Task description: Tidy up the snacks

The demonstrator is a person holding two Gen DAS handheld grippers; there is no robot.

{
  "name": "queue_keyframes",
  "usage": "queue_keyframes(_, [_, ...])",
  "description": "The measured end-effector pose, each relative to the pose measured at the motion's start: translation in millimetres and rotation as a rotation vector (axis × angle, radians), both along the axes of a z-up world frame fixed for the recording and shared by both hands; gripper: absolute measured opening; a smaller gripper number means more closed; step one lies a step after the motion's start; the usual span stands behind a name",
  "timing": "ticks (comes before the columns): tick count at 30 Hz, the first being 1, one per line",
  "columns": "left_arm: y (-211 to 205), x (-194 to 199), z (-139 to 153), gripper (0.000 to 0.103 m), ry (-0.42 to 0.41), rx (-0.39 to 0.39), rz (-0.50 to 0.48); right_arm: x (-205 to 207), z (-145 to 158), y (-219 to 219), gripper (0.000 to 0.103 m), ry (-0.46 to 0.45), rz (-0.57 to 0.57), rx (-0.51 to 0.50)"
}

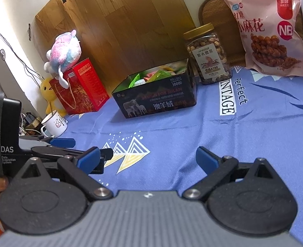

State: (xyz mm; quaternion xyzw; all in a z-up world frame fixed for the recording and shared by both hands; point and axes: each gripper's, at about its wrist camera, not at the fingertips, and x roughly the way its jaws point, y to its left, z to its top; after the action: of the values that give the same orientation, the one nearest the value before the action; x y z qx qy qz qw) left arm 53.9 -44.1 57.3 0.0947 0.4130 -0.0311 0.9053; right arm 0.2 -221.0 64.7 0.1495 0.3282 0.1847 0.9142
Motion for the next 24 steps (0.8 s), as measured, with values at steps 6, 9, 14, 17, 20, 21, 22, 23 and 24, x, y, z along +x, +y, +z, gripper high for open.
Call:
queue_keyframes(6, [2, 0, -2, 0.103, 0.012, -0.009, 0.003, -1, -2, 1, 0.101, 0.002, 0.0, -0.002])
queue_keyframes(9, [4, 1, -3, 0.103, 0.015, -0.014, 0.005, 0, -2, 1, 0.101, 0.002, 0.0, -0.003])
queue_keyframes(14, [6, 0, -3, 0.103, 0.021, -0.024, 0.005, -1, -1, 3, 0.101, 0.0, 0.002, -0.009])
queue_keyframes(17, [8, 0, -4, 0.103, 0.023, -0.027, 0.006, -1, -1, 4, 0.101, -0.001, 0.004, -0.011])
queue_keyframes(20, [9, 1, -4, 0.103, 0.024, -0.03, 0.009, 0, 0, 6, 0.101, -0.002, 0.008, -0.013])
queue_keyframes(21, [10, 1, -4, 0.103, 0.024, -0.032, 0.011, 0, 0, 7, 0.101, -0.002, 0.009, -0.014])
queue_keyframes(22, [11, 1, -3, 0.103, 0.025, -0.033, 0.011, 0, 0, 7, 0.101, -0.002, 0.01, -0.014])
queue_keyframes(23, [11, 1, -3, 0.103, 0.026, -0.034, 0.011, 1, 0, 7, 0.101, -0.002, 0.011, -0.015])
queue_keyframes(24, [11, 1, -3, 0.103, 0.026, -0.035, 0.012, 1, 0, 7, 0.101, -0.002, 0.012, -0.016])
